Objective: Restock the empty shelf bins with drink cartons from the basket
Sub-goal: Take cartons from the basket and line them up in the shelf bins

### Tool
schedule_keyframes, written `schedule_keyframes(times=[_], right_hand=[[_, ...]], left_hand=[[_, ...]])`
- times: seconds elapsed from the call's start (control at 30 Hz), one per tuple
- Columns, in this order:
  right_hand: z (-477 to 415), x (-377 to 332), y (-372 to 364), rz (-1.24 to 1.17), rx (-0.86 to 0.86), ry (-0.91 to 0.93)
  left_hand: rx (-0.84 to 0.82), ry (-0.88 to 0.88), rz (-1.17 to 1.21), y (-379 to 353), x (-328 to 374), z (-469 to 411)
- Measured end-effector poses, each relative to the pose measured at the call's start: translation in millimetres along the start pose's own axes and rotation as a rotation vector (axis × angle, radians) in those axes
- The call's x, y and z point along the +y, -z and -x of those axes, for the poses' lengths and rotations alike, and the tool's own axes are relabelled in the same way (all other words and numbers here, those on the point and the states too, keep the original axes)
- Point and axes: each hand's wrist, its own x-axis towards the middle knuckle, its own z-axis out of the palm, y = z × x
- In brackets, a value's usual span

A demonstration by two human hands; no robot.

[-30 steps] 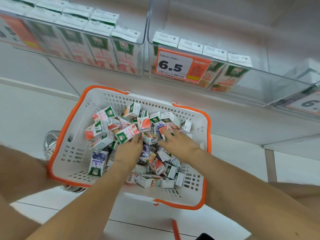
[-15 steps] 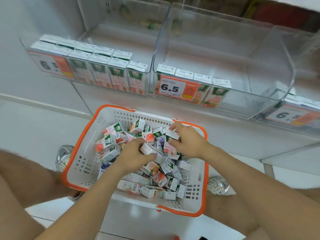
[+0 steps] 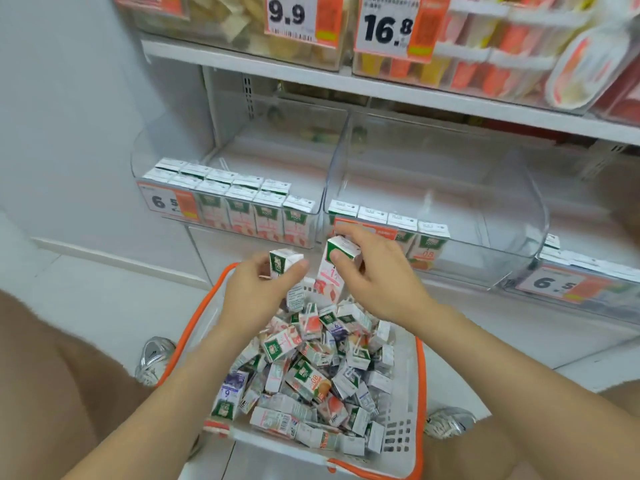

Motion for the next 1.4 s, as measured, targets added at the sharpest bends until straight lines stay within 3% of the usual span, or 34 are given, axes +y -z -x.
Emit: schedule_keyframes(times=[0.2, 0.33, 0.5, 0.57, 0.67, 0.9, 1.07, 1.2, 1.3, 1.4], right_hand=[[-52, -54, 1, -0.107, 0.241, 0.122], [-92, -74, -3, 0.004, 0.33, 0.15], [-144, -61, -3, 0.448, 0.293, 0.13], [-157, -53, -4, 0.763, 0.22, 0.097], [-166, -58, -6, 0.917, 0.045, 0.055], [-171, -68, -1, 0.872, -0.341, -0.019], [-158, -77, 5, 0.91, -0.477, 0.018], [-144, -67, 1, 0.905, -0.35, 0.122], [-130, -61, 6, 0.824, -0.141, 0.218], [-110, -64, 24, 0.285, -0.018, 0.179]], left_hand=[[0.103, -0.136, -0.376, 62, 57, -43], [0.048, -0.133, -0.58, 103, 78, -73], [0.097, -0.148, -0.558, 107, 68, -90], [0.089, -0.092, -0.449, 97, 64, -91], [0.059, -0.036, -0.38, 86, 66, -93], [0.093, -0.018, -0.308, 85, 71, -86], [0.088, 0.001, -0.199, 84, 66, -84], [0.058, 0.024, 0.019, 75, 74, -75], [0.071, -0.097, -0.021, 63, 81, -66], [0.064, -0.261, -0.147, 53, 86, -61]])
